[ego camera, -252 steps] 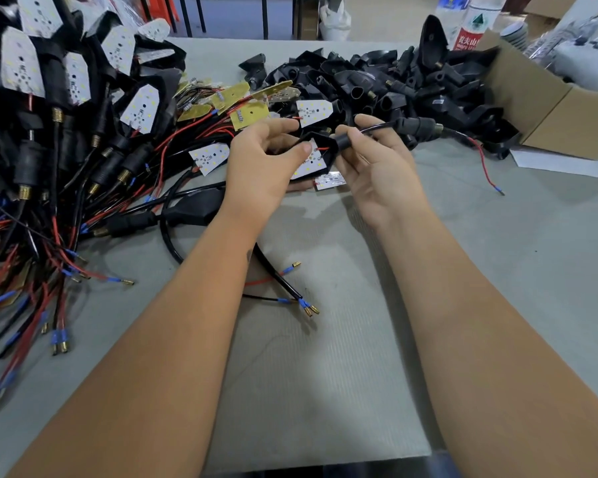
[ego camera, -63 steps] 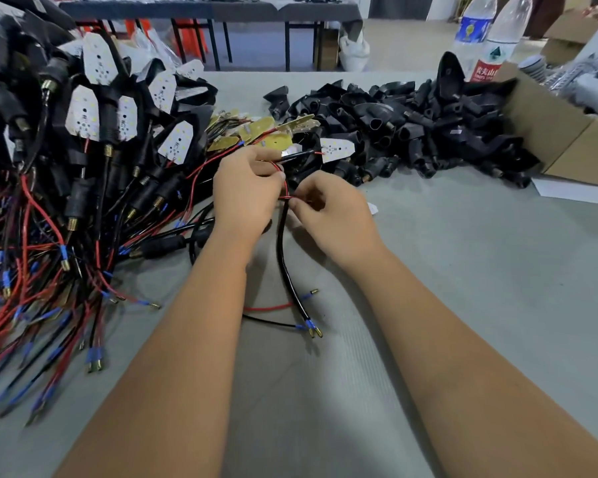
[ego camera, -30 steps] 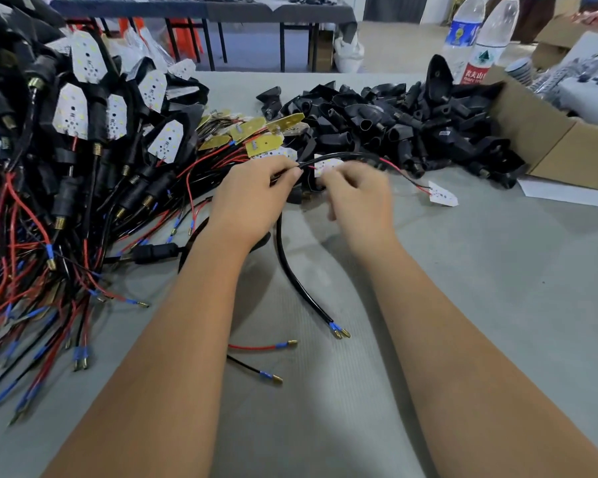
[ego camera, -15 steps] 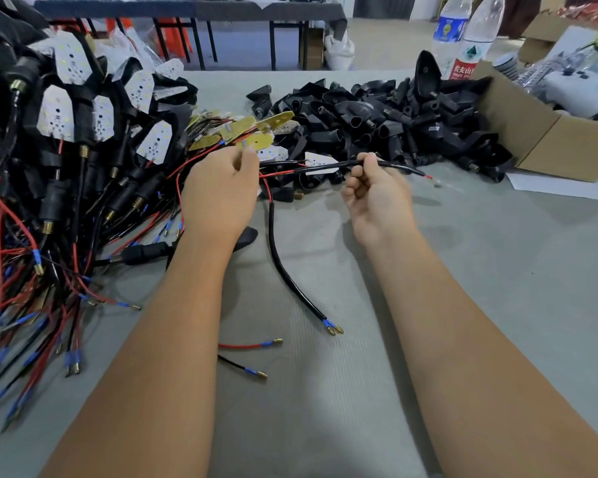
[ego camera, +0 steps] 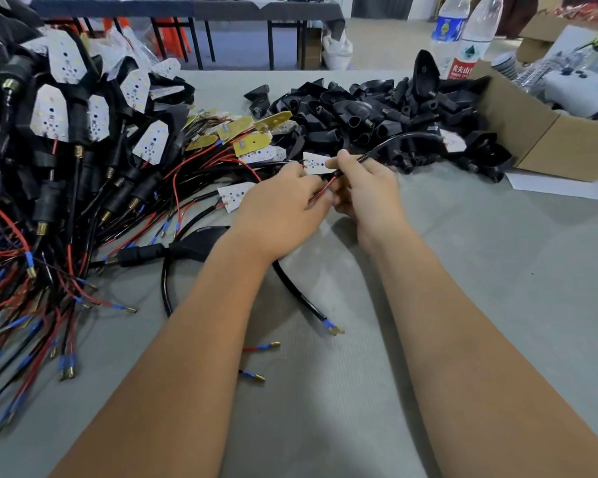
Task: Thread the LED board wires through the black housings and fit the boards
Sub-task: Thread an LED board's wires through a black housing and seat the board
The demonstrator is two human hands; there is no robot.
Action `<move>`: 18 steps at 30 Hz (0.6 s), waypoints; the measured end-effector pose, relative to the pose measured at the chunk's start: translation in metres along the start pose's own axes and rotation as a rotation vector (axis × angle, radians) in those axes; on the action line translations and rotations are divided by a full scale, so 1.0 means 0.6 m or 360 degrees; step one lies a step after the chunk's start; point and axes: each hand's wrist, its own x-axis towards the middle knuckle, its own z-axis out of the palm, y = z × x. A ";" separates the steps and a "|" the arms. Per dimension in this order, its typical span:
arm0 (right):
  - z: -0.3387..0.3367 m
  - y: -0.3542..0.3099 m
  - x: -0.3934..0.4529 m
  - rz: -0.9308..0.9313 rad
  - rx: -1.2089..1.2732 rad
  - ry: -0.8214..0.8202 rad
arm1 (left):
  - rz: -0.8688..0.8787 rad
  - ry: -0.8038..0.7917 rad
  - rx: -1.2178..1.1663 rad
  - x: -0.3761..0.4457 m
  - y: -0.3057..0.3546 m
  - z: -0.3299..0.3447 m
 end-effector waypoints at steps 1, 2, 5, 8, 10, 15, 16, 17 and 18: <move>0.001 0.003 -0.001 -0.0010 -0.0079 -0.0008 | -0.0085 -0.0015 -0.0043 0.000 -0.004 0.005; 0.001 0.005 -0.002 -0.0018 -0.0114 -0.0016 | -0.0178 -0.0012 -0.0084 0.001 -0.009 0.009; 0.003 0.006 -0.004 -0.0025 -0.0129 -0.0015 | -0.0336 -0.0030 -0.0041 0.004 -0.026 0.016; 0.005 0.001 -0.005 -0.0014 -0.0205 -0.0044 | -0.0368 0.0043 -0.0129 0.004 -0.028 0.013; 0.006 -0.001 -0.006 -0.0018 -0.0255 -0.0145 | -0.0413 0.0113 -0.0205 0.004 -0.029 0.009; 0.015 0.008 -0.008 -0.0052 -0.0442 -0.0265 | -0.0382 0.0080 -0.0067 0.007 -0.035 0.010; 0.016 0.011 -0.007 -0.0066 -0.0503 -0.0252 | -0.0365 0.0087 -0.0079 0.007 -0.035 0.010; 0.017 0.012 -0.006 -0.0094 -0.0577 -0.0235 | -0.0340 0.0100 -0.0100 0.006 -0.035 0.010; 0.018 0.014 -0.005 -0.0132 -0.0641 -0.0215 | -0.0322 0.0120 -0.0130 0.006 -0.034 0.011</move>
